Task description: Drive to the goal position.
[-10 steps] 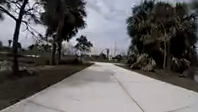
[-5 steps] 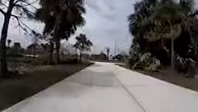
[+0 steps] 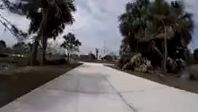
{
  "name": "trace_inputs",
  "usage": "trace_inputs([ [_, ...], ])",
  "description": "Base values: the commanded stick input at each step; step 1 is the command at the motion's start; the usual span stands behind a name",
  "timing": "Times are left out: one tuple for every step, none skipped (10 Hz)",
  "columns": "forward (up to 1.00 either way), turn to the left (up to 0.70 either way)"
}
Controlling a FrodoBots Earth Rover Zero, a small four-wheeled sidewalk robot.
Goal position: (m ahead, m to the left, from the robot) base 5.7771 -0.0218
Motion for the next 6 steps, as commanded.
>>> trace_inputs([
  [1.0,0.0],
  [1.0,0.0],
  [1.0,0.0],
  [1.0,0.0],
  [1.0,0.0],
  [1.0,0.0],
])
